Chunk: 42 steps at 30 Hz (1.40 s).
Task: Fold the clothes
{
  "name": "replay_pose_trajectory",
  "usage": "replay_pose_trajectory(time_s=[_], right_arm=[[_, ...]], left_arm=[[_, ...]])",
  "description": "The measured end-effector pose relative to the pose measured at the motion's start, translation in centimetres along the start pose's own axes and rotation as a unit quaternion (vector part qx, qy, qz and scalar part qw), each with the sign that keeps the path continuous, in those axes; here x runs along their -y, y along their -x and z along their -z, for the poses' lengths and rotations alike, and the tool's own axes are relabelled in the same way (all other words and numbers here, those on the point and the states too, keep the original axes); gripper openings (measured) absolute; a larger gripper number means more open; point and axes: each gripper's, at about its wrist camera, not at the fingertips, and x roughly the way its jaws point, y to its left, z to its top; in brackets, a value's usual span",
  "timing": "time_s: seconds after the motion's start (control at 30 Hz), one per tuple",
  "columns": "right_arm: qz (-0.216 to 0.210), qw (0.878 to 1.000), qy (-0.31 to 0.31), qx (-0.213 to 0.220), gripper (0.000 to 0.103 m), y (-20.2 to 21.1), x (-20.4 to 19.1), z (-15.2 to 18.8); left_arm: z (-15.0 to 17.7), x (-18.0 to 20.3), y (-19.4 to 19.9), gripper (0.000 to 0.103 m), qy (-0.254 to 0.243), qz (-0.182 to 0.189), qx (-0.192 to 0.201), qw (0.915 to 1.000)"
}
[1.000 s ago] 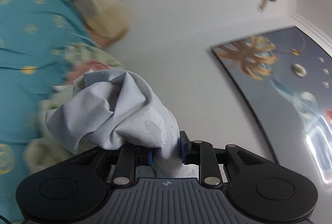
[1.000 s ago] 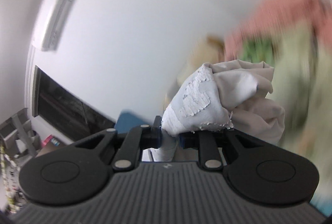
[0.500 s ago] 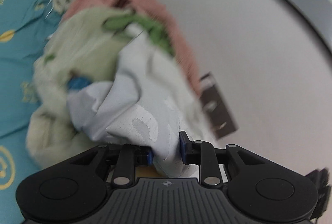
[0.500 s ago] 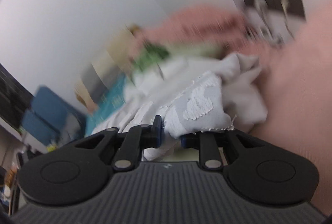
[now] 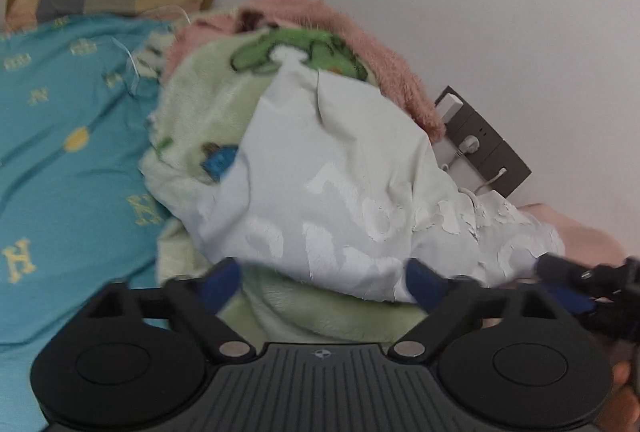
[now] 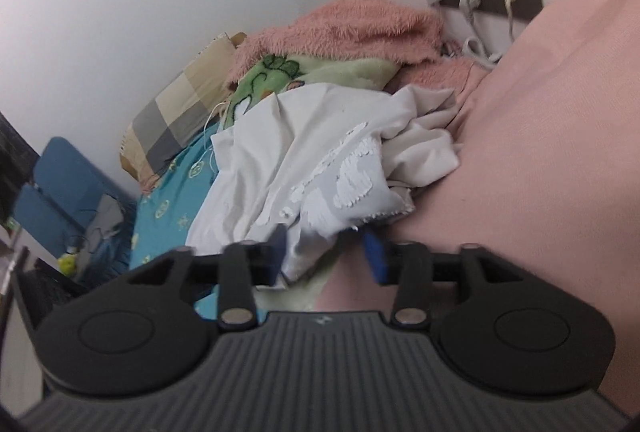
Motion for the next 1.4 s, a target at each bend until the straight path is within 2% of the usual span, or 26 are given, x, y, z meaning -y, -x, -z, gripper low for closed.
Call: replay_pose_trajectory(time_s=[0.03,0.1,0.2,0.33,0.57,0.73,0.87,1.1,1.4], right_arm=[[0.005,1.0,0.011,0.008,0.075,0.9,-0.4,0.2],[0.007,0.999,0.032,0.028,0.086,3.0,-1.3,0.7],[-0.003,0.997,0.063,0.038,0.084,5.9,-2.9,1.5],[0.004,0.991,0.111,0.075,0.084,9.8,-5.3,2.9],[0.008,0.98,0.15,0.129,0.084,13.0,-7.5,6.3],[0.012,0.972,0.167,0.163,0.084,14.7,-8.7,8.8],[0.014,0.965,0.18,0.19,0.084,15.9,-9.6,10.7],[0.038,0.956,0.21,0.202,0.084,14.5,-11.3,13.5],[0.053,0.954,0.219,0.199,0.084,13.2,-12.5,14.3]], left_arm=[[0.2,0.4,1.4,0.101,-0.011,-0.011,0.017,0.9997],[0.7,1.3,4.3,0.103,-0.031,-0.021,0.041,0.9985],[1.3,2.8,8.7,0.103,-0.055,-0.018,0.065,0.9962],[2.1,4.8,14.6,0.103,-0.088,-0.015,0.097,0.9913],[5.9,8.2,22.1,0.103,-0.15,-0.038,0.156,0.9756],[8.4,8.1,24.3,0.103,-0.159,-0.06,0.187,0.9675],[9.5,6.7,25.2,0.103,-0.148,-0.075,0.206,0.9644],[9.9,4.3,26.0,0.103,-0.132,-0.096,0.221,0.9615],[10.1,3.1,25.9,0.103,-0.129,-0.103,0.215,0.9625]])
